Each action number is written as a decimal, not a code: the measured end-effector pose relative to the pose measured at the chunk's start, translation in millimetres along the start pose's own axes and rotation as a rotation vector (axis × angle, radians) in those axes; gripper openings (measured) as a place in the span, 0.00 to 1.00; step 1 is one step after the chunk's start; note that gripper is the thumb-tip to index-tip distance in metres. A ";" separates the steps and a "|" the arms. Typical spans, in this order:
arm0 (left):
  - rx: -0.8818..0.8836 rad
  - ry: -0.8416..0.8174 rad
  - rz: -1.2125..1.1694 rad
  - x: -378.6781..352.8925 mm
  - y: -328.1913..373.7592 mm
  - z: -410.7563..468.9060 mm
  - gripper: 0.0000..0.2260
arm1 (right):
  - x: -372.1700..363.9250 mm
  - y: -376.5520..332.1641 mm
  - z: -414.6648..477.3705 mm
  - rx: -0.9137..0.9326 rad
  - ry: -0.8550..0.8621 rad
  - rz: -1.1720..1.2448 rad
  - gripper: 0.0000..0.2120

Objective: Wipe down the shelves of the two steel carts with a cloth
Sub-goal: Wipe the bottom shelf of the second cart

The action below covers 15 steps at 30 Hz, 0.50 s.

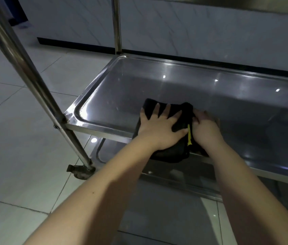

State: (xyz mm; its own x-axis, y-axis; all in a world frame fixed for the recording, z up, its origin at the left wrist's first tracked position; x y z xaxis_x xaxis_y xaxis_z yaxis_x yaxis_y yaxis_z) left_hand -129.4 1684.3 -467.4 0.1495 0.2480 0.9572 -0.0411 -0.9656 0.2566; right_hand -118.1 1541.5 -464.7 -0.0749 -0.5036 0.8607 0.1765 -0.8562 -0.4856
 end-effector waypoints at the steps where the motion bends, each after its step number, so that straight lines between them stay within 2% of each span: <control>1: -0.003 0.010 -0.166 6.9 -4.5 -1.4 0.25 | 4.9 0.6 -2.4 -0.007 0.051 0.102 0.20; 3: 0.052 0.106 -0.618 26.0 -23.7 -5.6 0.17 | 11.1 -2.4 -6.4 -0.005 0.133 0.258 0.18; 4: 0.140 0.203 -0.724 33.9 -39.8 -6.8 0.16 | 14.3 -7.8 -7.6 0.031 0.167 0.271 0.18; 6: 0.379 0.341 -0.660 40.4 -70.3 -10.7 0.19 | 17.4 -23.1 -5.8 0.146 0.183 0.195 0.20; 7: 0.451 0.327 -0.604 39.3 -78.2 -11.6 0.21 | 16.0 -30.7 -4.0 0.201 0.160 0.139 0.20; 10: 0.485 0.216 -0.571 33.8 -75.9 -6.3 0.26 | 10.2 -47.5 1.4 0.300 0.054 0.050 0.18; 13: 0.525 0.120 -0.587 35.1 -67.1 3.3 0.18 | 12.4 -54.1 0.1 0.325 0.001 0.058 0.19; 15: 0.475 0.108 -0.658 40.2 -57.6 4.8 0.11 | 18.3 -54.5 -1.7 0.345 -0.006 0.040 0.20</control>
State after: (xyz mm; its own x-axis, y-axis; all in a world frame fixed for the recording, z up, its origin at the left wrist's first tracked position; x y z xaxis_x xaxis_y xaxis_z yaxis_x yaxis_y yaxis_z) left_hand -116.2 1749.5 -444.4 -0.1003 0.7580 0.6444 0.4487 -0.5436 0.7093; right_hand -130.9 1578.8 -422.8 -0.0560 -0.5343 0.8434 0.5006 -0.7459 -0.4393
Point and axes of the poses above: each hand's wrist, its own z-axis towards the middle knuckle, its own x-axis out of the back of the hand, y = z × x, the point moved 5 cm from there along z, towards the middle knuckle, and after that the axes turned 15 degrees about x, right-handed, at the moved point
